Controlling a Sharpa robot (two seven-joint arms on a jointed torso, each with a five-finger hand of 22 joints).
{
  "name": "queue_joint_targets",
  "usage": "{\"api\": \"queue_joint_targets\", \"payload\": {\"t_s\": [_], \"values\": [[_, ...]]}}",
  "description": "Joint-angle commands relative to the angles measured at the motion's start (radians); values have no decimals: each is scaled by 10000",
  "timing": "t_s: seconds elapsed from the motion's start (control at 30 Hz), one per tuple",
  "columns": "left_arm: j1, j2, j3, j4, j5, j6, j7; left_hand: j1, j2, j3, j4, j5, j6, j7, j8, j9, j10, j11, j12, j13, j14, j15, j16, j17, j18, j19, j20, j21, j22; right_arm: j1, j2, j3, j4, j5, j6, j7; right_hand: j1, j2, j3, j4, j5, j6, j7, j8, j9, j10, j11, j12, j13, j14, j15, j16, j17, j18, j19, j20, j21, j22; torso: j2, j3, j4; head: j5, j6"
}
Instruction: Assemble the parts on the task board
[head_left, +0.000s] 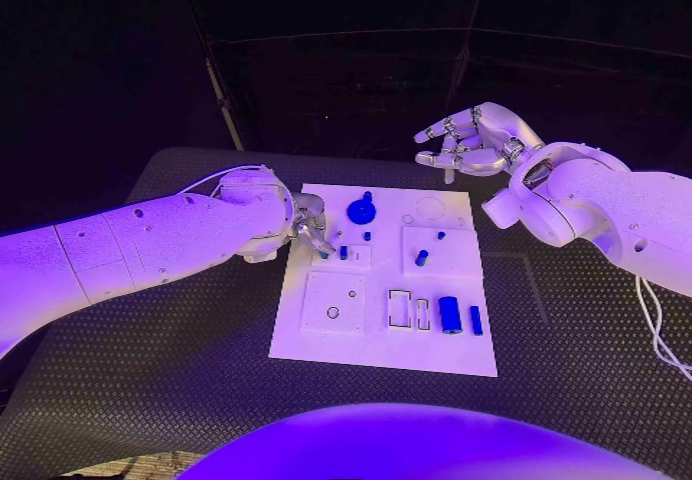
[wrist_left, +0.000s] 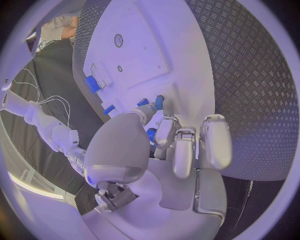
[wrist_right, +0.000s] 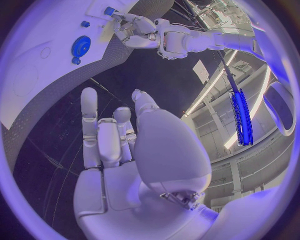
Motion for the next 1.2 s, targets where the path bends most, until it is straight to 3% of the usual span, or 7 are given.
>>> {"api": "queue_joint_targets", "payload": {"t_s": [0.03,0.7,1.2], "values": [[-67,36,-52,25,4,290,5,-123,12,210,-347,-30,490,-451,60,65,400,-327,62,19,1067,-86,31,2635,-76,74,-27,46,379,18,-3,6,22,-14,44,88,-47,80,33,12,68,-49,-25,55,-4,31,-20,29,14,137,-44,-32,16,194,6,-25,-70,-12,5,1,-4,2,1],[-65,85,-51,-112,3,286,0,-635,141,-727,148,-44,563,-517,107,240,472,-381,124,123,1067,-140,31,2635,-91,117,-90,71,452,18,-9,5,22,-14,23,91,-47,80,33,12,68,-49,-25,55,-4,31,-20,29,14,137,-44,-32,16,194,6,-25,-70,-12,2,-2,-5,-12,1],[-68,-95,-39,-22,2,-63,0,-1484,64,-2246,1206,-27,565,-472,48,352,387,-349,9,13,1067,-132,31,2635,-70,72,-94,-28,401,17,-2,5,6,-14,14,106,-44,77,36,9,69,-49,-26,63,-4,5,-20,3,-27,136,-47,-62,-15,199,1,-29,-100,-53,-2,-5,2,-22,1]]}}
